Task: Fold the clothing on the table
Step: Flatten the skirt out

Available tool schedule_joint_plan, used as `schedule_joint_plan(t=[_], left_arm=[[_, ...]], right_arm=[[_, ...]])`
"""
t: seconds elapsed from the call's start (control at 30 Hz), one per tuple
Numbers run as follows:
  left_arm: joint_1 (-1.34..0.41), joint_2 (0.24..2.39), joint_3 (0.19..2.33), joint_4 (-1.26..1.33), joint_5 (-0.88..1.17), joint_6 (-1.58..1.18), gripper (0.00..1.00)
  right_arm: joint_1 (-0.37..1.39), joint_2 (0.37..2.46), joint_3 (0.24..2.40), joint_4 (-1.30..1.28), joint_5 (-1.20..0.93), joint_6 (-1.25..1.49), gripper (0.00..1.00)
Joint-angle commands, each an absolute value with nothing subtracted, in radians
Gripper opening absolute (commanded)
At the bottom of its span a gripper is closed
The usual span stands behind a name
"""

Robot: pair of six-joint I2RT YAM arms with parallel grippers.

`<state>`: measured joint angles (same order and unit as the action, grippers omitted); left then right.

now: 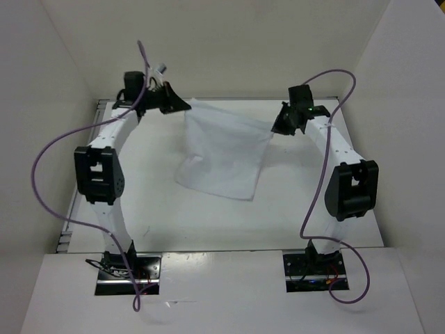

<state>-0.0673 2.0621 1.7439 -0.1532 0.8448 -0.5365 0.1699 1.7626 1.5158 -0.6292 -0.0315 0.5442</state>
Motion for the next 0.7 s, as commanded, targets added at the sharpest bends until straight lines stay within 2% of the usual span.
schedule_joint_plan(t=[0.0, 0.2, 0.37, 0.53, 0.67], left_arm=[[-0.008, 1.884, 1.775, -0.087, 0.917, -0.580, 0.00], [0.024, 1.871, 1.844, -0.097, 0.966, -0.627, 0.00], [0.025, 1.790, 1.806, -0.087, 1.032, -0.637, 0.00], [0.025, 1.564, 1.539, -0.078, 1.077, -0.627, 0.00], [0.025, 1.323, 1.439, -0.101, 1.227, -0.627, 0.00]], right_arm=[[0.132, 1.669, 1.612, -0.617, -0.041, 0.491, 0.00], [0.123, 1.668, 1.817, -0.598, -0.095, 0.402, 0.00], [0.123, 1.580, 1.830, -0.583, -0.184, 0.368, 0.00], [0.146, 1.407, 1.692, -0.637, -0.346, 0.321, 0.00], [0.155, 1.186, 1.554, -0.646, -0.477, 0.310, 0.00]])
